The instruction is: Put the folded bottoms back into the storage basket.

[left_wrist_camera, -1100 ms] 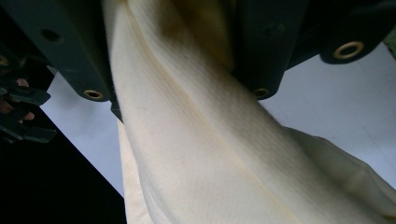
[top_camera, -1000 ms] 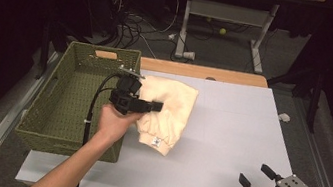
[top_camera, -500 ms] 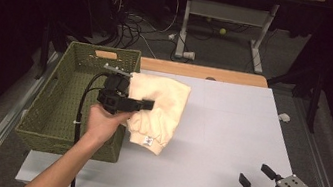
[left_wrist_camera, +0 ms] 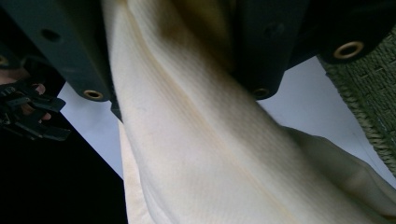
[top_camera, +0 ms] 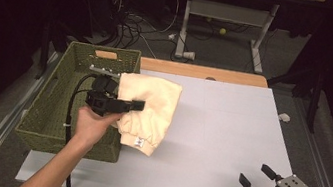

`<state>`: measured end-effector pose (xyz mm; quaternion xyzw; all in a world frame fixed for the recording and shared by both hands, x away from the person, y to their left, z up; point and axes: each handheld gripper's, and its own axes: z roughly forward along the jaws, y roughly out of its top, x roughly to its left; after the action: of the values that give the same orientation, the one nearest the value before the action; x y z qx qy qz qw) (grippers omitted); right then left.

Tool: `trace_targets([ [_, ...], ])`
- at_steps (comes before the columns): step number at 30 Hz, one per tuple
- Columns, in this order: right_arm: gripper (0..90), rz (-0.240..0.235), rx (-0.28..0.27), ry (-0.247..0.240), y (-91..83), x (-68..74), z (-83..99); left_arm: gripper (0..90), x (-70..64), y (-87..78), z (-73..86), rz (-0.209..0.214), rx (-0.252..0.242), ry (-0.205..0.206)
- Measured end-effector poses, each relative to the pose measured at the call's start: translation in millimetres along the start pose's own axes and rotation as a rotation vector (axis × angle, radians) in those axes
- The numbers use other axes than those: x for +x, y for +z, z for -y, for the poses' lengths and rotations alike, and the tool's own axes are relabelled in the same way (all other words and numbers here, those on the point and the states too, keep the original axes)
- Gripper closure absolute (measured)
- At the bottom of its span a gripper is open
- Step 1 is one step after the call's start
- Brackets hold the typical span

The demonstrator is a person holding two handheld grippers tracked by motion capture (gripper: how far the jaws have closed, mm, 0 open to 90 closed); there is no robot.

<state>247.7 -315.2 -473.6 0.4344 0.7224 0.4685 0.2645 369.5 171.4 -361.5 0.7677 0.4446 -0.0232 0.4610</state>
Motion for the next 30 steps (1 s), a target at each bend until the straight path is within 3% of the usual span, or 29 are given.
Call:
trace_targets([
  [30, 19.3, 0.002, 0.005, 0.004, 0.4, -0.4, 0.2, 59.3, 21.9, -55.4, 12.4, -0.041, -0.081, -0.047],
])
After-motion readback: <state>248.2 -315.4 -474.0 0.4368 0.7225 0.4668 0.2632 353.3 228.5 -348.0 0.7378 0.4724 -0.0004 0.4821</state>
